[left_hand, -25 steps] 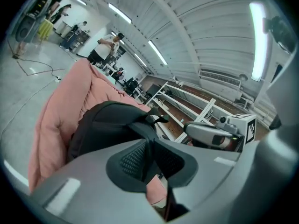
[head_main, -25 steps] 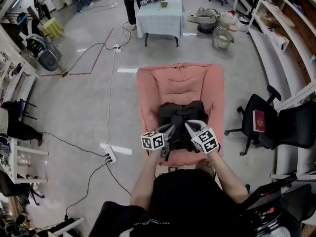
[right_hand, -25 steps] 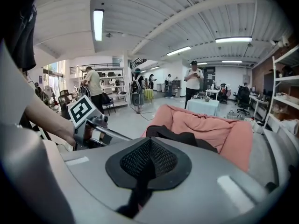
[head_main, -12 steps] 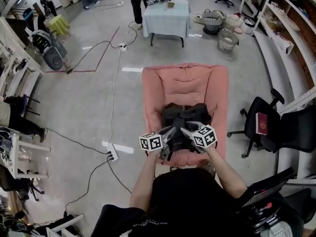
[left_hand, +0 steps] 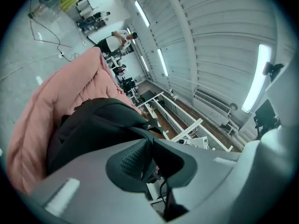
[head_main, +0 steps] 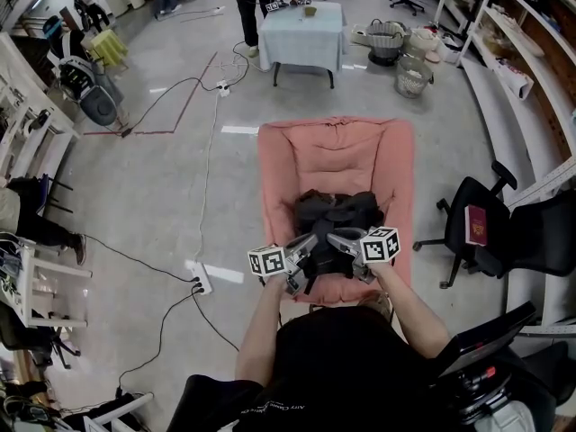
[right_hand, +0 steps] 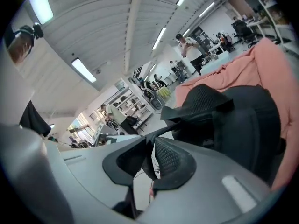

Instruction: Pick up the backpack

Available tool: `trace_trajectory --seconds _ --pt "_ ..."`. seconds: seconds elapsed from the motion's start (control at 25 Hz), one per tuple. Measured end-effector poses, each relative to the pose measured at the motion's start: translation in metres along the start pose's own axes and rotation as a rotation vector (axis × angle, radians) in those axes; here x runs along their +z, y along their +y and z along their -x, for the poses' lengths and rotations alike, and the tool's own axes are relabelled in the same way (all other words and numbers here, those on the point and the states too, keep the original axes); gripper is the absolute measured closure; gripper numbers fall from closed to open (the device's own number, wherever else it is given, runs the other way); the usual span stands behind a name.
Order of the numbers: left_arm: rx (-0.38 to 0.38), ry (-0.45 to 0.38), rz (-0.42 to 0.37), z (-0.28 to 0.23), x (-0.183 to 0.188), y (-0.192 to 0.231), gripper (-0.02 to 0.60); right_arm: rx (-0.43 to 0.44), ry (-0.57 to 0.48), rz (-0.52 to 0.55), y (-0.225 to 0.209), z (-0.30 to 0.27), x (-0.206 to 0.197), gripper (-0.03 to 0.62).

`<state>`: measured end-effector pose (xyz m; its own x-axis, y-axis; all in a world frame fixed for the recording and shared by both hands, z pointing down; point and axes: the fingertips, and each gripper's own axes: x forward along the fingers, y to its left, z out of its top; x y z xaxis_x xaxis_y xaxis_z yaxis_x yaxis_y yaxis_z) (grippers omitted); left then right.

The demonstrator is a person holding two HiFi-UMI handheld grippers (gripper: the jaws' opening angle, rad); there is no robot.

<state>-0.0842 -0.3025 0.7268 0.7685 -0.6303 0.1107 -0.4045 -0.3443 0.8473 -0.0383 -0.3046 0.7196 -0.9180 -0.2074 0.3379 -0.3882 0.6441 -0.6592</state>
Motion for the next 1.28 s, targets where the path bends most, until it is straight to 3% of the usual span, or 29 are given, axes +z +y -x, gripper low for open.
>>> trace_trajectory --seconds 0.2,0.32,0.48,0.52,0.56,0.68,0.76,0.88,0.96,1.12,1.28 --pt "-0.095 0.025 -0.045 0.011 -0.015 -0.013 0.509 0.029 -0.002 0.008 0.013 0.002 0.005 0.551" --pt "-0.079 0.060 -0.083 0.009 -0.028 -0.010 0.440 0.032 -0.019 -0.022 0.015 0.007 0.010 0.553" --pt "-0.060 0.027 -0.151 -0.003 -0.027 -0.011 0.413 0.040 -0.035 -0.052 0.016 0.010 0.012 0.556" --pt "-0.082 0.014 -0.149 -0.004 -0.026 -0.016 0.415 0.041 -0.040 -0.064 0.016 0.011 0.010 0.554" --pt "-0.115 0.002 -0.124 -0.005 -0.025 -0.022 0.480 0.044 -0.049 -0.076 0.015 0.013 0.009 0.554" --pt "-0.193 -0.021 -0.008 -0.009 -0.022 -0.032 0.534 0.062 -0.094 -0.094 0.014 0.022 0.007 0.539" --pt "-0.196 -0.016 0.008 -0.011 -0.022 -0.034 0.541 0.064 -0.083 -0.049 0.015 0.026 -0.001 0.520" --pt "-0.207 -0.014 0.019 -0.010 -0.020 -0.037 0.545 0.033 0.009 0.103 0.020 0.022 -0.024 0.479" --pt "-0.220 0.004 0.009 -0.008 -0.019 -0.042 0.548 0.044 0.065 0.176 0.028 0.017 -0.035 0.493" --pt "-0.235 0.052 -0.050 -0.007 -0.013 -0.048 0.523 0.136 0.070 0.137 0.047 0.016 -0.030 0.543" --pt "-0.331 0.065 0.063 -0.010 -0.007 -0.054 0.508 0.132 0.070 0.170 0.055 0.020 -0.017 0.540"
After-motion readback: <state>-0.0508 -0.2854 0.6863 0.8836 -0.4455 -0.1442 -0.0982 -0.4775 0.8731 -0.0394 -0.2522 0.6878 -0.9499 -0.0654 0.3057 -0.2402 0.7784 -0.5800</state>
